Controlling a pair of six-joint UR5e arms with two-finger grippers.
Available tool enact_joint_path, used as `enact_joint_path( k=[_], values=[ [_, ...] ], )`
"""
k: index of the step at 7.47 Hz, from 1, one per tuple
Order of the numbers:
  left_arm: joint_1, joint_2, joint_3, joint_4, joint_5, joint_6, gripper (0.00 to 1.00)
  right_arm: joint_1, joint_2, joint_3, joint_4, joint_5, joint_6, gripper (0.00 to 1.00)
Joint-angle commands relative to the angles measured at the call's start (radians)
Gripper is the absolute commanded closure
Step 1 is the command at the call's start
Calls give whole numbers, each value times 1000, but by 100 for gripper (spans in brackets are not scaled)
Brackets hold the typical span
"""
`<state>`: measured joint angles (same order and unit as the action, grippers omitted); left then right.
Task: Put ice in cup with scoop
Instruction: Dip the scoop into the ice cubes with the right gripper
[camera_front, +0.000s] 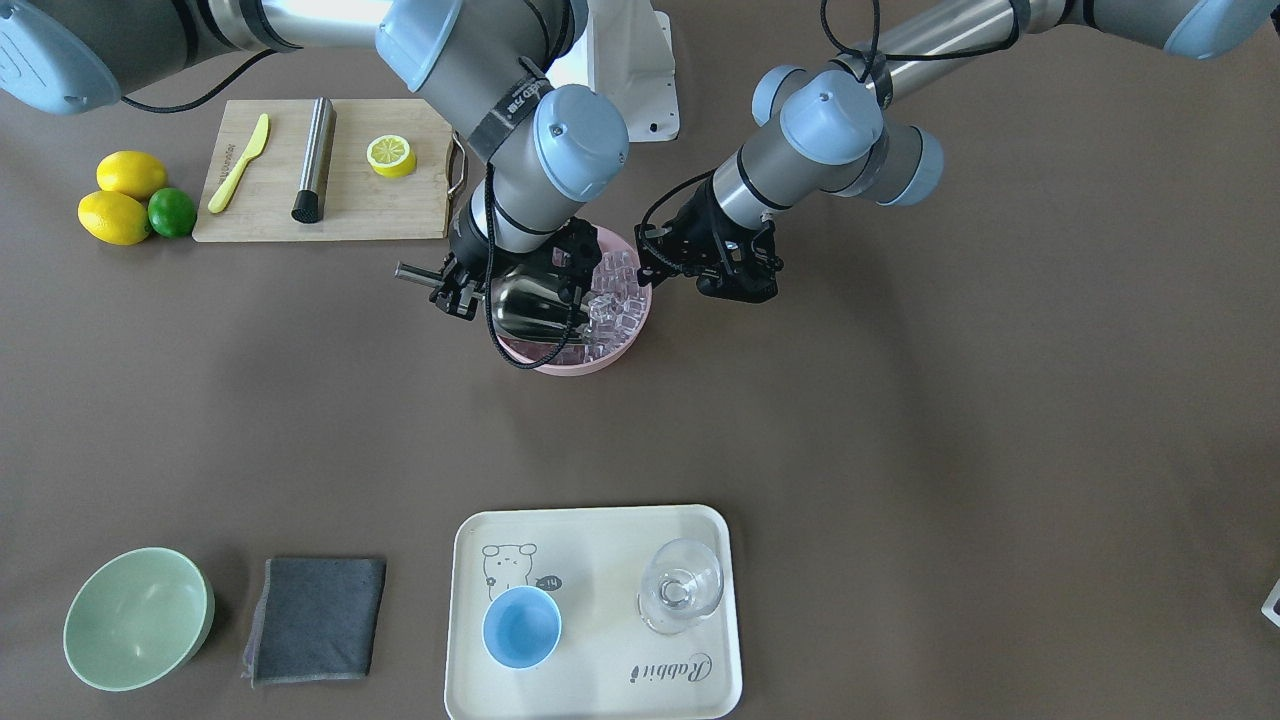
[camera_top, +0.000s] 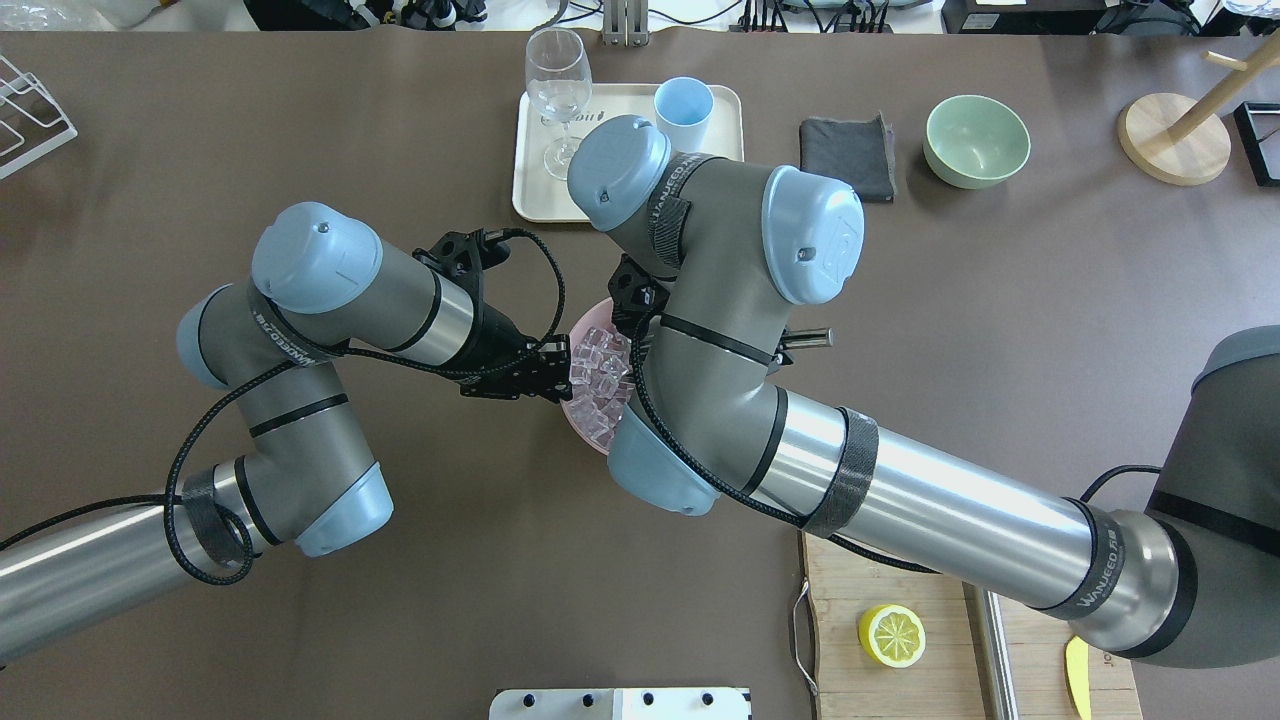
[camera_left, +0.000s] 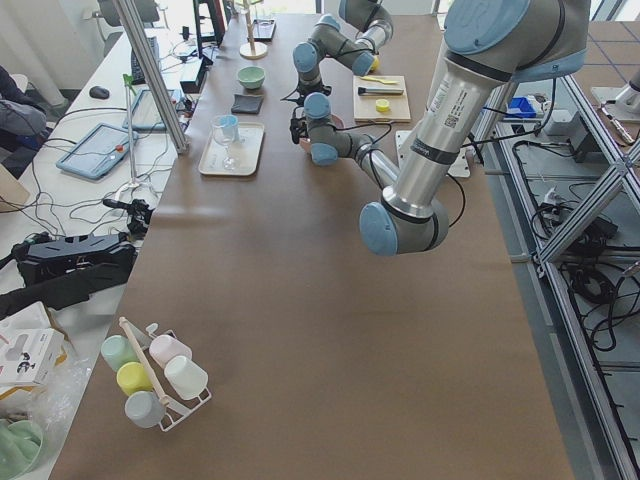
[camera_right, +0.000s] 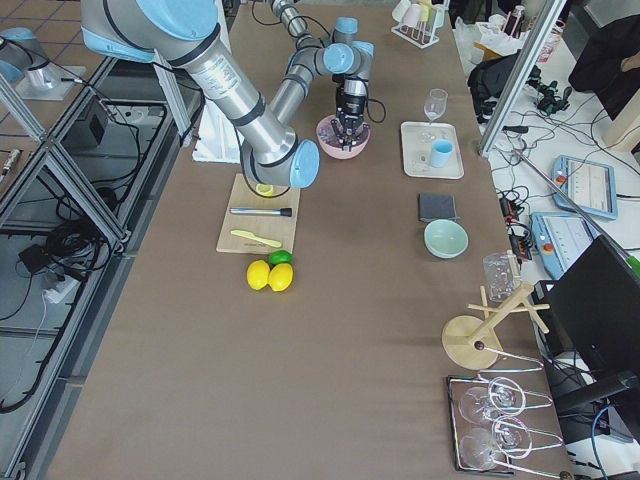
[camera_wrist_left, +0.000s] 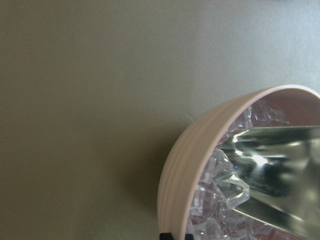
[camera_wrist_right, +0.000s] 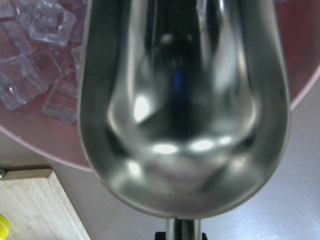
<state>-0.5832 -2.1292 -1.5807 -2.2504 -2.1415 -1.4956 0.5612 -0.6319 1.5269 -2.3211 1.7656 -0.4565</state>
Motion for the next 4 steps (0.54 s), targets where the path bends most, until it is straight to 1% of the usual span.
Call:
enact_joint_path(
  k=[1,4],
  values=[
    [0,2,-1,0,0,0,82,-10,4,-8,19,8,30,100],
    [2,2,-1,2,0,0,82,-10,0,7,37,31,33,100]
  ],
)
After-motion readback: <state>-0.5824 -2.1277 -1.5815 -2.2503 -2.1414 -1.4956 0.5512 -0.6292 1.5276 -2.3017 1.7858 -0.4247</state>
